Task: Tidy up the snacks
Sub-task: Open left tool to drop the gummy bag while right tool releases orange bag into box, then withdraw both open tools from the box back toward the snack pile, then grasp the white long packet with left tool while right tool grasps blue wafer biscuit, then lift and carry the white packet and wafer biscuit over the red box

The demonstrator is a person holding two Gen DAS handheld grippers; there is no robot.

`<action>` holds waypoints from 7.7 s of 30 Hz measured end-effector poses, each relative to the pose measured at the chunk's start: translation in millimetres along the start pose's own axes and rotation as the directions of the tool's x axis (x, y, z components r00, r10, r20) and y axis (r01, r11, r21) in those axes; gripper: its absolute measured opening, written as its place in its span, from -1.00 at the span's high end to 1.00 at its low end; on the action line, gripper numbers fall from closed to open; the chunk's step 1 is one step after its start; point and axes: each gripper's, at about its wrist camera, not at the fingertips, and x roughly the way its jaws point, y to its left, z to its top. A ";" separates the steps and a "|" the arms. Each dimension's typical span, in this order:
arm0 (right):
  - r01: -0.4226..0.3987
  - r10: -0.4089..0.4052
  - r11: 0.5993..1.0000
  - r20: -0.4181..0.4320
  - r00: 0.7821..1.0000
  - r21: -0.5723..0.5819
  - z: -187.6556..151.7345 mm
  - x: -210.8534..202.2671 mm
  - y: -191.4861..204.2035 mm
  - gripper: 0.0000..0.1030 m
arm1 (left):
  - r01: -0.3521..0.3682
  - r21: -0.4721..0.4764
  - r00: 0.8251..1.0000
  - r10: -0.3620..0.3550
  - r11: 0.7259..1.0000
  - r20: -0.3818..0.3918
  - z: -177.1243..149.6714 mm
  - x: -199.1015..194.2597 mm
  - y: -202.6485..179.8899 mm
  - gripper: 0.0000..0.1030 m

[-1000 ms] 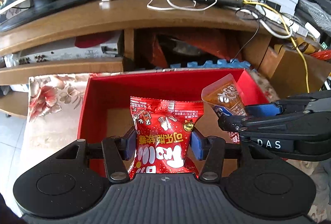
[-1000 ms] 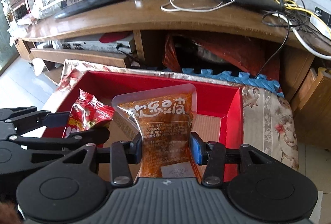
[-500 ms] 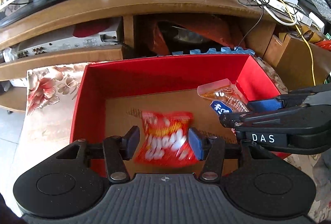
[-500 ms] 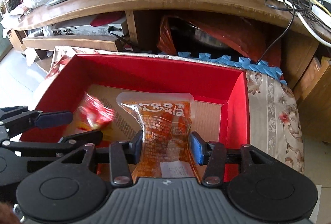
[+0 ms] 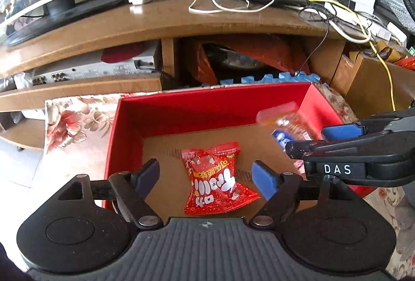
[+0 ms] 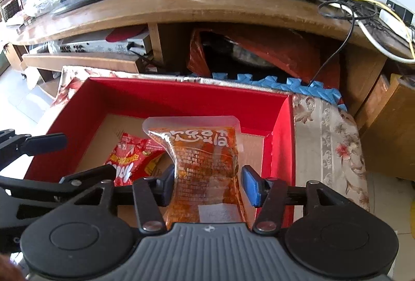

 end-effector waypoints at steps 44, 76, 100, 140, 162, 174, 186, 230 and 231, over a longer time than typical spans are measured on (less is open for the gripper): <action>-0.114 0.114 0.994 0.036 0.993 -0.002 -46.6 -68.7 48.3 -0.01 | 0.009 -0.004 1.000 -0.009 1.000 -0.002 -58.4 -65.0 16.0 -0.72; -0.220 0.277 0.946 -0.242 0.930 0.239 -103.3 -31.2 121.3 -0.16 | 0.001 -0.206 0.999 -0.009 0.978 -0.035 -106.4 -99.2 109.2 -0.79; -0.108 0.099 0.994 -0.314 0.944 -0.010 -95.0 -11.4 150.4 -0.12 | 0.003 -0.272 0.998 -0.019 0.962 -0.054 -112.7 -99.0 130.6 -0.83; -0.197 0.195 0.980 -0.219 0.956 0.015 -118.2 -22.2 105.1 -0.31 | -0.125 -0.071 0.958 0.102 0.990 -0.267 -134.5 -36.0 78.1 -0.94; -0.212 0.220 0.975 -0.158 0.963 0.065 -133.2 -77.0 76.6 -0.07 | -0.044 -0.107 0.972 0.018 0.993 -0.236 -136.6 -61.5 55.3 -0.06; -0.218 0.227 0.974 -0.171 0.959 0.069 -136.4 -75.0 70.9 -0.07 | -0.066 -0.046 0.970 0.053 0.997 -0.239 -142.2 -54.7 42.9 -0.21; -0.229 0.236 0.972 -0.153 0.960 0.062 -134.5 -80.9 71.0 -0.07 | -0.051 -0.058 0.969 0.035 0.997 -0.244 -144.0 -61.5 36.9 -0.03; -0.182 0.171 0.973 0.089 0.981 0.145 -61.4 -103.1 24.6 -0.07 | -0.078 0.041 0.997 0.076 0.996 0.034 -38.6 -68.8 -10.4 0.02; -0.180 0.168 0.972 0.092 0.981 0.147 -58.0 -101.3 22.9 -0.07 | -0.080 0.042 0.996 0.078 0.996 0.036 -35.1 -66.2 -10.9 0.02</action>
